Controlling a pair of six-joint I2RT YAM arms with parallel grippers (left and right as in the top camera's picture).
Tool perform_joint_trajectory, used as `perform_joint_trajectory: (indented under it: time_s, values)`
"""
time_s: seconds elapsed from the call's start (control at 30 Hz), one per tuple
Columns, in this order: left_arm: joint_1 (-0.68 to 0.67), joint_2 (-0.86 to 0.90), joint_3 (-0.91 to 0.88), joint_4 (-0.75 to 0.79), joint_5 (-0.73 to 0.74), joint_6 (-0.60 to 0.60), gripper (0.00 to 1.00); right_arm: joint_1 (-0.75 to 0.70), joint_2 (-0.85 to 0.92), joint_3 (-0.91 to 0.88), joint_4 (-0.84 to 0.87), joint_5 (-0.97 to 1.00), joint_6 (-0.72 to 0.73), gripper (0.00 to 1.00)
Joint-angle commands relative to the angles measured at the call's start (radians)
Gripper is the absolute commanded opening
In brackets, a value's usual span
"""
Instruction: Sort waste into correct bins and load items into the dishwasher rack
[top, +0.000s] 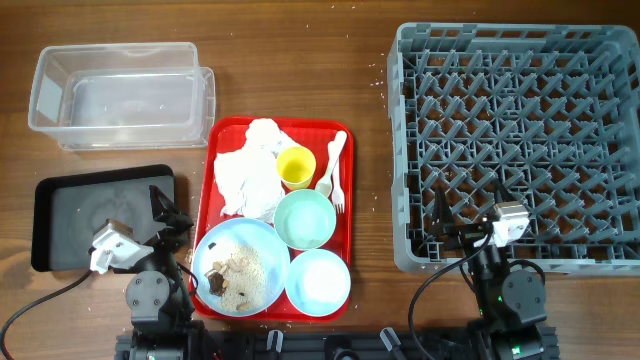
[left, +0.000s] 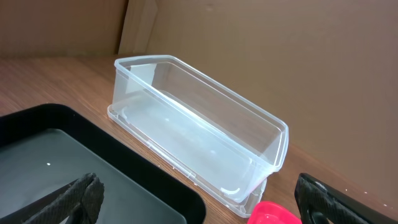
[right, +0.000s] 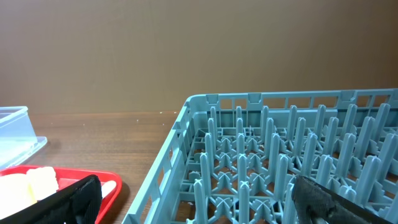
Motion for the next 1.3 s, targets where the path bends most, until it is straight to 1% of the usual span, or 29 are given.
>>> perform_joint_trajectory:
  time_s: [0.0,0.87,0.9,0.93,0.97,1.0,1.03,1.07,1.1,1.13,1.17,1.2,1.27]
  values:
    - [-0.008,-0.011,0.004,-0.013,-0.017,0.009,1.00,-0.005,0.000,-0.002,0.005,0.006,-0.007,1.00]
    - [-0.008,-0.011,0.004,-0.003,-0.011,-0.003,1.00,-0.005,0.000,-0.002,0.005,0.006,-0.007,1.00]
    - [-0.008,-0.011,0.004,0.038,0.100,-0.121,1.00,-0.005,0.000,-0.002,0.005,0.006,-0.007,1.00]
    - [-0.010,-0.011,0.004,0.027,0.389,-0.270,1.00,-0.005,0.000,-0.002,0.005,0.006,-0.008,1.00]
    - [-0.010,-0.011,0.004,0.024,0.640,-0.350,1.00,-0.005,0.000,-0.002,0.005,0.006,-0.007,1.00]
    - [-0.010,-0.011,0.004,0.053,0.781,-0.408,1.00,-0.005,0.000,-0.002,0.005,0.006,-0.007,1.00]
    - [-0.010,-0.011,0.004,0.095,0.863,-0.443,1.00,-0.005,0.000,-0.002,0.005,0.006,-0.007,1.00]
    - [-0.010,-0.011,0.005,0.212,0.925,-0.444,1.00,-0.005,0.000,-0.002,0.005,0.006,-0.007,1.00]
    - [-0.010,-0.011,0.008,0.288,0.935,-0.444,1.00,-0.005,0.000,-0.002,0.005,0.006,-0.008,1.00]
    - [-0.010,-0.010,0.026,0.304,0.932,-0.436,1.00,-0.005,0.000,-0.002,0.005,0.006,-0.007,1.00]
    - [-0.010,0.016,0.092,0.222,0.913,-0.375,0.99,-0.005,0.000,-0.002,0.005,0.006,-0.008,1.00]
    - [-0.010,0.061,0.161,0.105,0.897,-0.319,1.00,-0.005,0.000,-0.002,0.005,0.006,-0.008,1.00]
    - [-0.010,0.207,0.326,-0.127,0.844,-0.203,1.00,-0.005,0.000,-0.002,0.005,0.006,-0.008,1.00]
